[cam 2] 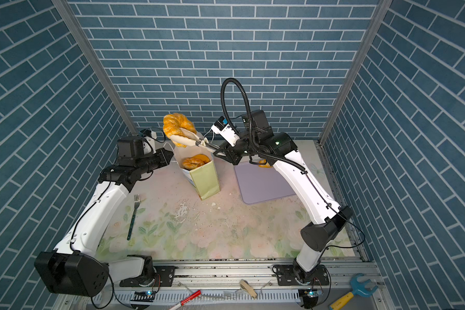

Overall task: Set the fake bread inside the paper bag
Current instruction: 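Lift the yellow ring bun with the tongs and carry it over the bag, then open the tongs with the right gripper to drop the bun into the bag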

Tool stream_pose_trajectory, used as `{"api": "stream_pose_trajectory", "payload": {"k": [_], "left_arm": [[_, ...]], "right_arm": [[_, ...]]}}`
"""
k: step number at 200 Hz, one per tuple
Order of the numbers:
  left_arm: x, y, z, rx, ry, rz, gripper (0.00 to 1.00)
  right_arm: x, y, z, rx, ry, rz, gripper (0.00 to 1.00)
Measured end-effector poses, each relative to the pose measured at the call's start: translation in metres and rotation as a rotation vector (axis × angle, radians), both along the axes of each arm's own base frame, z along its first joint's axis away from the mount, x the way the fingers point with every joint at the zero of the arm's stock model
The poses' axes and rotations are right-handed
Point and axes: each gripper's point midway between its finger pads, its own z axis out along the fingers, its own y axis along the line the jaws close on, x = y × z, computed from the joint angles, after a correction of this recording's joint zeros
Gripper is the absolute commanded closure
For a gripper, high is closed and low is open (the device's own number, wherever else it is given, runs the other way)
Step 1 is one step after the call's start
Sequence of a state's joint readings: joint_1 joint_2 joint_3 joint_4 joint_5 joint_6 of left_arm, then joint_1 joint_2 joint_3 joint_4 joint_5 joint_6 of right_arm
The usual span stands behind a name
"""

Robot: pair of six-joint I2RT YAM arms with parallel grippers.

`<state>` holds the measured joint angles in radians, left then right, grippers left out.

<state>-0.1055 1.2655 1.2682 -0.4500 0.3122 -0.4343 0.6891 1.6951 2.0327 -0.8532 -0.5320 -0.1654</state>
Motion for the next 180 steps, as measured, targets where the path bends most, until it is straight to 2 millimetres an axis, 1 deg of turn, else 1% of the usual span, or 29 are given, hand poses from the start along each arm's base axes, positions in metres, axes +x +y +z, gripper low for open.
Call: {"api": "stream_pose_trajectory", "payload": {"k": [27,46,53,63,72,92,107,141,180], "left_arm": [[-0.001,0.001,-0.002,0.001,0.003,0.002,0.85],[-0.001,0.001,-0.002,0.002,0.003,0.004,0.85],[-0.001,0.001,-0.002,0.002,0.004,0.004,0.85],[-0.001,0.001,-0.002,0.002,0.004,0.005,0.85],[-0.001,0.001,-0.002,0.002,0.004,0.004,0.85],[-0.001,0.001,-0.002,0.002,0.003,0.005,0.85],[-0.001,0.001,-0.002,0.001,0.003,0.005,0.85],[-0.001,0.001,-0.002,0.001,0.003,0.005,0.85],[-0.001,0.001,-0.002,-0.001,0.003,0.006,0.85]], "right_arm": [[-0.001,0.001,-0.029,-0.037,0.069,0.001,0.96],[-0.001,0.001,-0.04,-0.054,0.102,-0.01,0.93],[-0.001,0.0,-0.044,-0.059,0.108,-0.012,0.9],[0.0,0.0,-0.049,-0.067,0.115,-0.015,0.8],[0.0,-0.001,-0.052,-0.075,0.119,-0.02,0.74],[0.002,-0.003,-0.055,-0.088,0.121,-0.034,0.67],[0.004,-0.004,-0.054,-0.092,0.112,-0.048,0.65],[0.009,-0.006,-0.055,-0.108,0.095,-0.074,0.63],[0.009,-0.008,-0.051,-0.116,0.066,-0.09,0.63]]}}
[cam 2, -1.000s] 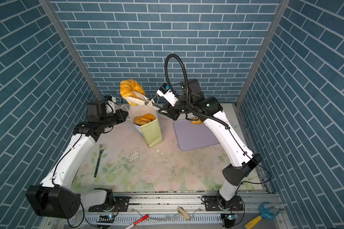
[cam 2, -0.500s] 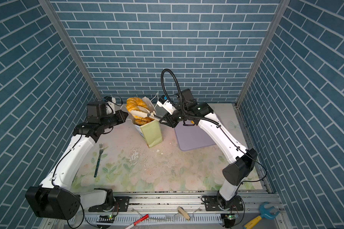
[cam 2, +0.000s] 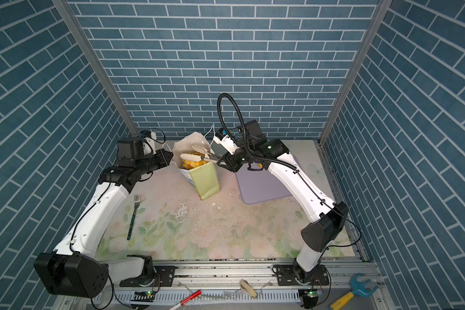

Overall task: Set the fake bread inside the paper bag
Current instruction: 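Open the tongs with the right gripper to drop the bun into the bag, then move the open tongs back over the tray toward the small striped bun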

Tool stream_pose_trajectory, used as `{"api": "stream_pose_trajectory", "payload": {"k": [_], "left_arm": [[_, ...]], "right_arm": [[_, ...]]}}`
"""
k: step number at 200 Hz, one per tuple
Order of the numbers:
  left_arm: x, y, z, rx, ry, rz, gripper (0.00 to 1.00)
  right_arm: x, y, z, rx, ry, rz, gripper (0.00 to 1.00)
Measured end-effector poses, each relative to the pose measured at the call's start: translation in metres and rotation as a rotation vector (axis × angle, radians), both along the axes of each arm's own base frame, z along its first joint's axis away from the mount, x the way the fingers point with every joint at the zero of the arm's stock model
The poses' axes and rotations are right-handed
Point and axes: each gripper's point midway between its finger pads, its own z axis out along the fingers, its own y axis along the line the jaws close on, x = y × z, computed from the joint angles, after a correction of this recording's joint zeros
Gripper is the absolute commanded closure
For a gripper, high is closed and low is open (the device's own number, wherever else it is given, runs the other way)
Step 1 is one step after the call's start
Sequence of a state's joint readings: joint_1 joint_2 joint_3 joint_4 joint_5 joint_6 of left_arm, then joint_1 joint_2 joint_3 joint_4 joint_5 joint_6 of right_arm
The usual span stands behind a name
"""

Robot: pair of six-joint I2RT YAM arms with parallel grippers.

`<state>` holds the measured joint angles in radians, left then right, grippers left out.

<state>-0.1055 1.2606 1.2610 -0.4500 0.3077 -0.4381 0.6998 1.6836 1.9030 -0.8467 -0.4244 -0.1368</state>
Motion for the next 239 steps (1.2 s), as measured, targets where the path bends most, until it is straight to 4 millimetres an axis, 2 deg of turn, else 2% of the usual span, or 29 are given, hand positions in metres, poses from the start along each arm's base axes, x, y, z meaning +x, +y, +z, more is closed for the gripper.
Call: {"api": "stream_pose_trajectory", "payload": {"k": [24,52,83,104,121,136,164,186,207,239], "left_arm": [[0.0,0.0,0.0,0.0,0.0,0.0,0.85],[0.0,0.0,0.0,-0.001,0.001,0.001,0.85],[0.0,0.0,0.0,-0.002,0.001,0.001,0.85],[0.0,0.0,0.0,-0.002,0.001,0.001,0.85],[0.0,0.0,0.0,-0.002,0.001,0.001,0.85],[0.0,0.0,0.0,-0.002,0.001,0.001,0.85],[0.0,0.0,0.0,-0.002,0.001,0.001,0.85],[0.0,0.0,0.0,-0.003,0.001,0.001,0.85],[0.0,0.0,0.0,-0.002,0.001,0.001,0.85],[0.0,0.0,0.0,0.001,0.003,0.0,0.85]], "right_arm": [[0.001,-0.005,0.013,0.01,-0.047,-0.024,0.63],[0.004,-0.02,0.045,0.041,-0.159,-0.09,0.64],[0.014,-0.049,0.079,0.046,-0.296,-0.23,0.64],[0.028,-0.076,0.082,0.013,-0.344,-0.347,0.64],[0.046,-0.107,0.071,-0.038,-0.347,-0.476,0.64],[0.058,-0.137,0.053,-0.082,-0.32,-0.595,0.64],[0.067,-0.189,0.017,-0.149,-0.244,-0.774,0.64],[0.074,-0.22,-0.007,-0.186,-0.171,-0.894,0.63],[0.083,-0.237,-0.027,-0.217,-0.102,-0.974,0.63],[0.098,-0.233,-0.068,-0.273,0.004,-1.001,0.63]]}}
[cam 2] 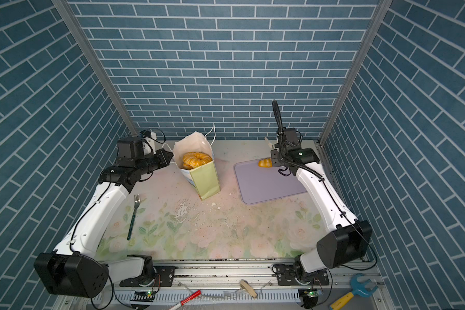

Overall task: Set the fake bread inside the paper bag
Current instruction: 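Move the open tongs back over the tray toward the small striped bun, then lower the tongs around the small striped bun and pinch it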

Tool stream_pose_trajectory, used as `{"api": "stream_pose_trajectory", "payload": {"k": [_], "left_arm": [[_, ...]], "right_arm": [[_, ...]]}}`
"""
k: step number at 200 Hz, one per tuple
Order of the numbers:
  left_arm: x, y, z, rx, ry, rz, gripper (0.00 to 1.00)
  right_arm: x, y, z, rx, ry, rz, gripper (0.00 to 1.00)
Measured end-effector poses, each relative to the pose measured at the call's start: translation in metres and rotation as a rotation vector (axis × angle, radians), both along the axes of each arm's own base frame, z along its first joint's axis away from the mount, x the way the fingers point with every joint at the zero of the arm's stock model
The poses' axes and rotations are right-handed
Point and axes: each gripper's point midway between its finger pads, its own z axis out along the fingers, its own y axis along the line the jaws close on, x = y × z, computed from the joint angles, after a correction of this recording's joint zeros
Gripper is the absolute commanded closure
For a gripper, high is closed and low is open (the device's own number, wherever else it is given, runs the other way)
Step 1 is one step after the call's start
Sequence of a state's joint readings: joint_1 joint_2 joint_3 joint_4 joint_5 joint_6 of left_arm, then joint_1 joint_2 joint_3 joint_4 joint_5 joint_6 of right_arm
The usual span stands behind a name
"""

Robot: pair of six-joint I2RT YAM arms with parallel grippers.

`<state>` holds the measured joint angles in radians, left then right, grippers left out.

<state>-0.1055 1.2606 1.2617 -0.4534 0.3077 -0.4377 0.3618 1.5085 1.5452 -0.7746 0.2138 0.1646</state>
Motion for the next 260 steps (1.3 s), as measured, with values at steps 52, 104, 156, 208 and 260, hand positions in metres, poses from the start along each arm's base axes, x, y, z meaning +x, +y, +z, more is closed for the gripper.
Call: {"api": "stream_pose_trajectory", "payload": {"k": [52,104,156,208,260], "left_arm": [[0.002,0.0,0.002,0.008,-0.003,-0.005,0.85],[0.001,0.001,0.002,0.023,-0.003,-0.005,0.85],[0.001,0.001,0.001,0.024,-0.001,-0.004,0.85],[0.001,0.001,0.001,0.023,-0.001,-0.004,0.85],[0.0,0.002,0.004,0.021,-0.008,-0.002,0.85]], "right_arm": [[0.021,0.009,-0.082,-0.045,0.199,-0.028,0.61],[0.038,0.019,-0.104,-0.037,0.243,-0.032,0.6],[0.045,0.022,-0.111,-0.034,0.256,-0.036,0.6],[0.037,0.018,-0.12,-0.079,0.289,-0.001,0.65],[-0.008,0.001,-0.115,-0.152,0.361,0.113,0.66]]}}
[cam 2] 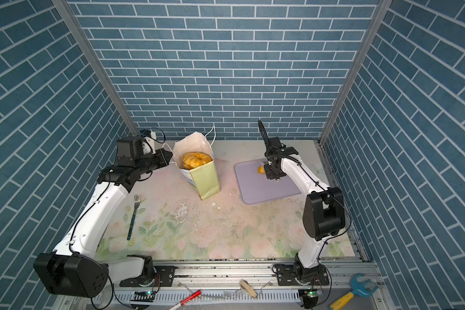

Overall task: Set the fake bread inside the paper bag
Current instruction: 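Lower the tongs around the small striped bun and pinch it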

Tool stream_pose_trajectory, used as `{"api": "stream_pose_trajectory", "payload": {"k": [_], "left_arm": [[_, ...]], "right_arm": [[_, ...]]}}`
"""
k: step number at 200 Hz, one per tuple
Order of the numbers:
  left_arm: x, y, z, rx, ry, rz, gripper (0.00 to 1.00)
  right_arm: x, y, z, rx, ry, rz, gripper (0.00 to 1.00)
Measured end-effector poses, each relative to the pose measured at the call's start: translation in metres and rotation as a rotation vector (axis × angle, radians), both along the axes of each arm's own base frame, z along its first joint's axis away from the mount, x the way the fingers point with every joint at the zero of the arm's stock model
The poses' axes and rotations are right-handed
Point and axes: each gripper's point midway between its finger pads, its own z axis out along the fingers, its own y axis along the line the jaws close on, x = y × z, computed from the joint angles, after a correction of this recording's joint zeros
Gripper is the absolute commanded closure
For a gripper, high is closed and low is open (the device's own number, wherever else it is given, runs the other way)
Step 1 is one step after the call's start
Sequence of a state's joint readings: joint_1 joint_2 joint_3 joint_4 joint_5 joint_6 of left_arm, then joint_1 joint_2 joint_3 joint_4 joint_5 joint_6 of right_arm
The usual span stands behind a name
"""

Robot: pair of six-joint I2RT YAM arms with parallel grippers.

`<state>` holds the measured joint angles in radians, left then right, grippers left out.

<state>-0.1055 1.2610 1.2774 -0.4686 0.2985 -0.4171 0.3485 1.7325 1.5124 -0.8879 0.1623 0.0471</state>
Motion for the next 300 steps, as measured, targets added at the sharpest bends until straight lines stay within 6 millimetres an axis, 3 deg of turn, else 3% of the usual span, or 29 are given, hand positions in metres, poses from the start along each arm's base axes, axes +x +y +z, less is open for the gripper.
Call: {"api": "stream_pose_trajectory", "payload": {"k": [44,125,209,300], "left_arm": [[0.0,0.0,0.001,-0.01,0.0,0.004,0.85],[0.0,0.0,0.001,-0.012,0.001,0.007,0.85],[0.0,0.0,0.001,-0.013,0.001,0.007,0.85],[0.0,0.0,0.001,-0.014,0.002,0.007,0.85]], "right_arm": [[-0.017,-0.017,0.024,-0.001,-0.014,0.02,0.6],[-0.012,-0.012,0.025,0.095,-0.028,-0.097,0.56],[0.01,0.004,-0.017,0.193,0.029,-0.246,0.59],[0.012,0.01,-0.022,0.205,0.038,-0.227,0.74]]}}
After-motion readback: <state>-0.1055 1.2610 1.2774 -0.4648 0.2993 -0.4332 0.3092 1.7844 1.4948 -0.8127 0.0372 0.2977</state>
